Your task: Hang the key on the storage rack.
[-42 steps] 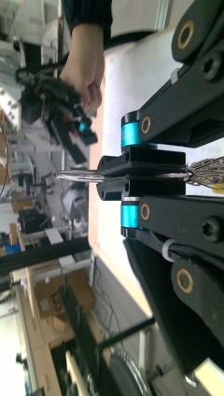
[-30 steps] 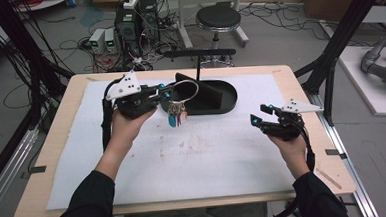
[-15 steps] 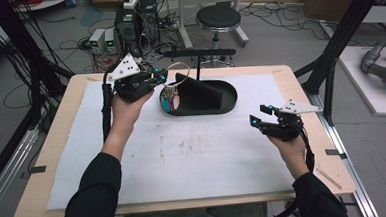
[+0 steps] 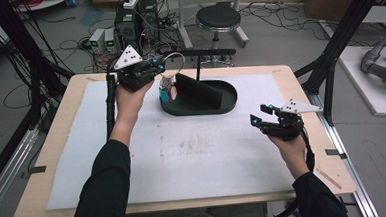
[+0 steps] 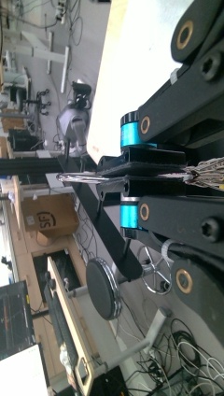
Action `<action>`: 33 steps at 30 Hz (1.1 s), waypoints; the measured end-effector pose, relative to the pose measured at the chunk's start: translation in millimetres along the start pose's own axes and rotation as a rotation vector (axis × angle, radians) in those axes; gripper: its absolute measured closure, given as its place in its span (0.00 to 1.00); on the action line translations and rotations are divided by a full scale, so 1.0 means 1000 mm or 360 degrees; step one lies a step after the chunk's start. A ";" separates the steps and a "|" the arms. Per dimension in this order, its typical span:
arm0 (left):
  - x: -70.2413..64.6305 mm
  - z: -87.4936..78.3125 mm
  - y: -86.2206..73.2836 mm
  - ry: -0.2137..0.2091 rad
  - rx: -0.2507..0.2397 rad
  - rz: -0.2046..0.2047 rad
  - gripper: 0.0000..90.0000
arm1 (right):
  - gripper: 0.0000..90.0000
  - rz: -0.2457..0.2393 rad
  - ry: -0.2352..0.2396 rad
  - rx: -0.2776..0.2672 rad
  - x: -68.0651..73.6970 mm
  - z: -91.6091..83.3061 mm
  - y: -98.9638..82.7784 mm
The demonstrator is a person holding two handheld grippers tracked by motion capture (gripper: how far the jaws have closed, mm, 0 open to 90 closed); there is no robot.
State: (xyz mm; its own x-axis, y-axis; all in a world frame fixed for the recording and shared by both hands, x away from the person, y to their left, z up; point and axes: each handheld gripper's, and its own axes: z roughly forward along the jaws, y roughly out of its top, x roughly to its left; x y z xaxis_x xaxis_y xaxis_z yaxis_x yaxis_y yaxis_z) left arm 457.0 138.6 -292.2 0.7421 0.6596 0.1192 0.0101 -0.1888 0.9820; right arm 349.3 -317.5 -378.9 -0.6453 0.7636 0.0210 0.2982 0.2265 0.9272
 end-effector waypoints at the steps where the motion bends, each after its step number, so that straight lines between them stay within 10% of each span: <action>1: 0.002 0.001 -0.001 0.0011 0.0001 -0.0008 0.96 | 0.43 0.0001 0.0000 -0.0001 0.000 0.000 0.000; 33: 0.023 0.033 -0.031 0.0129 0.0105 -0.0142 0.96 | 0.43 0.0013 0.0010 -0.0004 -0.002 0.001 0.000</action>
State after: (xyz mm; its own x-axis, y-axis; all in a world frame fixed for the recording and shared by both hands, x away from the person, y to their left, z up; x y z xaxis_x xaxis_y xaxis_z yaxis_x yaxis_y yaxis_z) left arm 495.7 135.6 -324.3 0.6799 0.7319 0.0459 0.1197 -0.1725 0.9777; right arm 350.7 -318.5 -379.4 -0.6475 0.7615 0.0307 0.3016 0.2190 0.9279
